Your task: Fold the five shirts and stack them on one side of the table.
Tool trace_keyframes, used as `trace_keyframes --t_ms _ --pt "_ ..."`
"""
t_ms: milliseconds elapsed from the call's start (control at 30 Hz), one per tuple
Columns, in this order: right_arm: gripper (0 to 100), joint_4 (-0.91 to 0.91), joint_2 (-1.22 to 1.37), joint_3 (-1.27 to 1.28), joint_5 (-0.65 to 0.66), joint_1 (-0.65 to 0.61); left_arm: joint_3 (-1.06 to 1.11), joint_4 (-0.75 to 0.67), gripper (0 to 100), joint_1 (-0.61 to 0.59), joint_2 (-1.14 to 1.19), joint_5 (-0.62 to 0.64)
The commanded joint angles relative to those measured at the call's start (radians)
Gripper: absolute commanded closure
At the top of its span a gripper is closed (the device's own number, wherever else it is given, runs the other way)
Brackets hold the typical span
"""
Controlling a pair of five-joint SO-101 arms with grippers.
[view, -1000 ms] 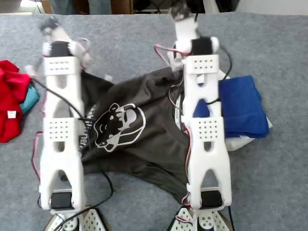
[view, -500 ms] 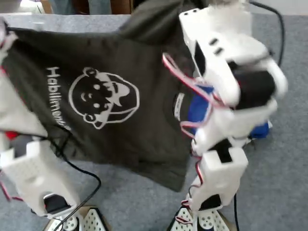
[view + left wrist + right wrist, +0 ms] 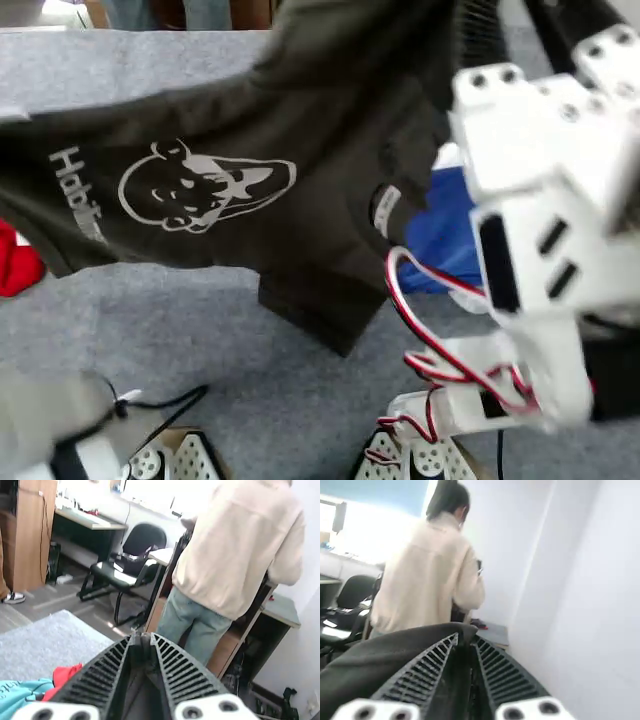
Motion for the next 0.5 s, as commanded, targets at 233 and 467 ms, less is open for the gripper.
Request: trace_keyframes --t_ms 233,467 --pt "98.5 -0.003 -0.196 -0.005 -0.009 0.094 0.145 0.005 97 -0.013 -0.282 -0.055" --pt "98.5 -0.169 -0.325 0.163 -0.009 0.094 0.177 0.006 97 -0.021 -0.414 -0.146"
